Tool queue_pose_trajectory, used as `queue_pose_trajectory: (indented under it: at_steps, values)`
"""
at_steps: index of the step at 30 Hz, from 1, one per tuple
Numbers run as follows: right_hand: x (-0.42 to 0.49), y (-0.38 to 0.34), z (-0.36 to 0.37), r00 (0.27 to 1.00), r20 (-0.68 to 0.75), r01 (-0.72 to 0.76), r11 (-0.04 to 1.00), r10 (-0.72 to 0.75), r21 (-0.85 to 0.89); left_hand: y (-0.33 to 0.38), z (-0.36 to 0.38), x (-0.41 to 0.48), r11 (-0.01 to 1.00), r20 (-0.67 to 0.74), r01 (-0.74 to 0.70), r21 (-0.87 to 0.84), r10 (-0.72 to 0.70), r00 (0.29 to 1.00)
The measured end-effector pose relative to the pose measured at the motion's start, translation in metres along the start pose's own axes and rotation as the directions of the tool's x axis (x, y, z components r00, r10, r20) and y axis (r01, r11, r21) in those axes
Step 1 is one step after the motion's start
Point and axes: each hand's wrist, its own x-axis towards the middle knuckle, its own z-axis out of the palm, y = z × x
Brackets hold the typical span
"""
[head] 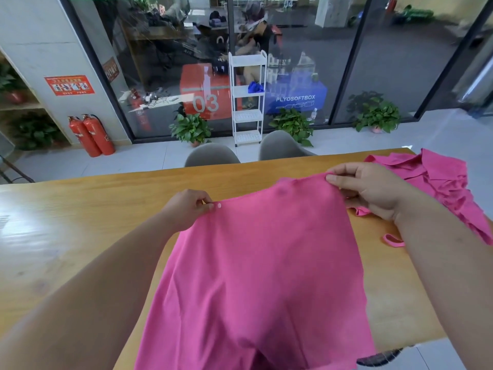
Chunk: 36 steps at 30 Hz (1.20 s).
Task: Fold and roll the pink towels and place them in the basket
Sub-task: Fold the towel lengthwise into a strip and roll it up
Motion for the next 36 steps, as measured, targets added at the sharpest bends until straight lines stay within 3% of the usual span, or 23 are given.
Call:
queue_pose_trajectory:
  at_steps: [2, 4, 9, 14, 17, 19, 22, 26, 28, 30, 32, 34, 36]
  values:
    - [0.017, 0.019, -0.008, 0.982, -0.184, -0.073, 0.991, 0.052, -0.108, 0.000, 0.003, 0.003, 0.999, -0.010, 0.026, 0.020, -0.026, 1.000]
    - [0.030, 0.037, -0.013, 0.959, -0.280, -0.095, 0.984, 0.049, -0.153, 0.003, 0.009, 0.009, 0.997, -0.019, 0.059, 0.052, -0.058, 0.998]
    - [0.068, 0.082, -0.017, 0.919, -0.393, -0.084, 0.961, -0.027, -0.264, 0.014, 0.038, 0.027, 0.962, -0.082, 0.135, 0.237, -0.118, 0.990]
    - [0.099, 0.111, -0.016, 0.881, -0.457, -0.150, 0.845, -0.121, -0.513, 0.019, 0.076, 0.042, 0.910, -0.220, 0.265, 0.318, -0.201, 0.954]
    - [0.125, 0.133, -0.010, 0.885, -0.463, -0.221, 0.837, -0.043, -0.501, 0.026, 0.096, 0.049, 0.892, -0.207, 0.410, 0.190, -0.372, 0.905]
    - [0.141, 0.150, -0.001, 0.883, -0.464, -0.246, 0.909, 0.067, -0.337, 0.022, 0.111, 0.054, 0.867, -0.177, 0.494, 0.061, -0.478, 0.860]
    - [0.160, 0.178, 0.012, 0.860, -0.465, -0.270, 0.961, 0.211, -0.064, 0.013, 0.132, 0.057, 0.848, -0.127, 0.530, -0.030, -0.529, 0.839]
    - [0.160, 0.206, 0.031, 0.852, -0.484, -0.370, 0.885, 0.201, -0.284, 0.007, 0.163, 0.048, 0.874, 0.092, 0.463, -0.147, -0.454, 0.886]
    - [0.159, 0.216, 0.047, 0.859, -0.454, -0.416, 0.840, 0.236, -0.349, 0.009, 0.174, 0.038, 0.893, 0.135, 0.406, -0.196, -0.385, 0.913]
    - [0.158, 0.218, 0.072, 0.870, -0.421, -0.431, 0.811, 0.257, -0.396, 0.009, 0.178, 0.027, 0.917, 0.069, 0.342, -0.206, -0.335, 0.940]
    - [0.156, 0.215, 0.104, 0.912, -0.366, -0.376, 0.735, 0.185, -0.564, 0.003, 0.178, 0.017, 0.943, -0.039, 0.293, -0.160, -0.302, 0.952]
    - [0.153, 0.208, 0.139, 0.982, -0.186, -0.173, 0.601, 0.041, -0.780, -0.010, 0.171, 0.007, 0.950, -0.129, 0.290, -0.114, -0.304, 0.944]
    - [0.151, 0.202, 0.173, 0.994, 0.110, 0.087, 0.522, 0.014, -0.849, -0.029, 0.160, 0.003, 0.942, -0.176, 0.323, -0.089, -0.334, 0.926]
